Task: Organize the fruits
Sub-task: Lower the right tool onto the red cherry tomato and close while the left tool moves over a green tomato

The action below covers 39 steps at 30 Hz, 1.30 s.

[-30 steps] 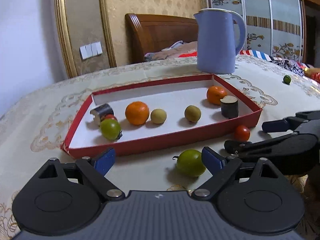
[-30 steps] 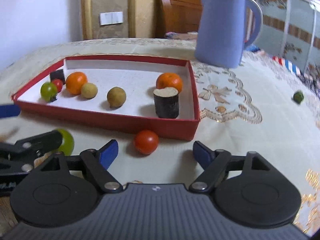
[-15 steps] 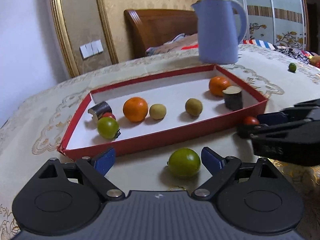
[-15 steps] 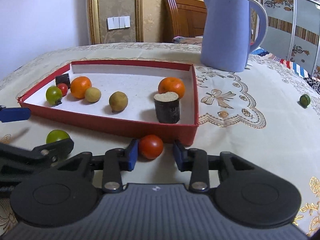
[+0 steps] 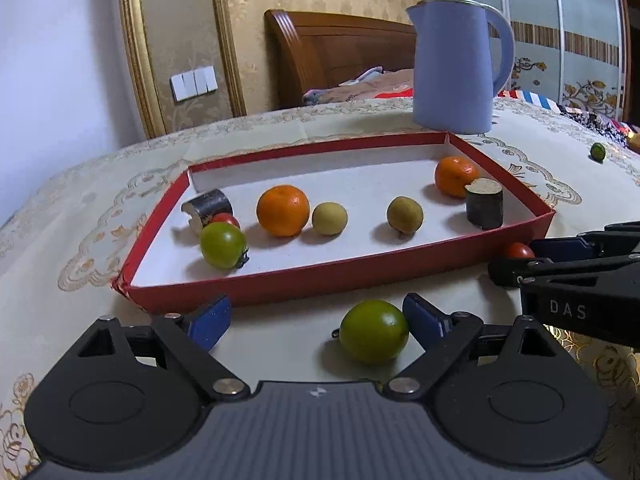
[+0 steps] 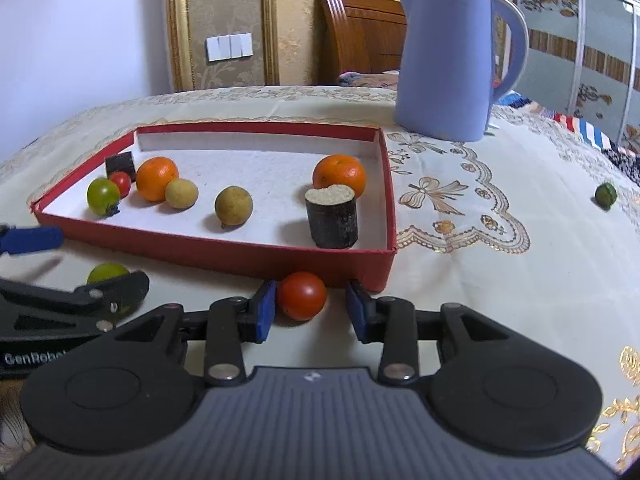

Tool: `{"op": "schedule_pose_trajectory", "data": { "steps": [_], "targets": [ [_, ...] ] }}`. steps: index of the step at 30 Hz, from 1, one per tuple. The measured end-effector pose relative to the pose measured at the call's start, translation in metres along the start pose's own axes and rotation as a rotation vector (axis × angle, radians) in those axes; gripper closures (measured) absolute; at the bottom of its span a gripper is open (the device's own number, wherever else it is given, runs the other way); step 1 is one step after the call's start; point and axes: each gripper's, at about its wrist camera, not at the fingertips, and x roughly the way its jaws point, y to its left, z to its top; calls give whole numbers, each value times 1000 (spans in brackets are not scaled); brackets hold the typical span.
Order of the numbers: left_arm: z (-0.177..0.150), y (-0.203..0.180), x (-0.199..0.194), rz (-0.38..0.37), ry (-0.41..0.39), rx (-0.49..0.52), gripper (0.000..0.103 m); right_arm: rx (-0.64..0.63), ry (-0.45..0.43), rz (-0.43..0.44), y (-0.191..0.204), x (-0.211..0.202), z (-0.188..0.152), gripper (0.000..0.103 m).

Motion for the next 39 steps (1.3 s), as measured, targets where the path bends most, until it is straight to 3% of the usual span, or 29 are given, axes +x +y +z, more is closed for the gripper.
{"op": "schedule_pose_trajectory", "data": {
  "steps": [3, 10, 20, 23, 34, 39],
  "targets": [
    [1, 7, 4, 11, 18, -37, 11, -4, 1, -9, 5, 2, 1, 58],
    [1, 20, 17, -1, 79, -107, 11, -15, 4, -32, 11, 4, 2, 56],
    [0, 18, 14, 4, 70, -91, 14, -18, 2, -35, 10, 3, 2, 56],
    [0, 19, 15, 0, 72, -98, 14, -13, 6, -35, 10, 4, 2, 45],
    [-1, 20, 15, 3, 80, -110, 9, 5, 3, -31, 8, 4, 1, 46],
    [-1, 20, 15, 4, 79, -110, 9, 11, -1, -34, 7, 3, 2, 56]
  ]
}}
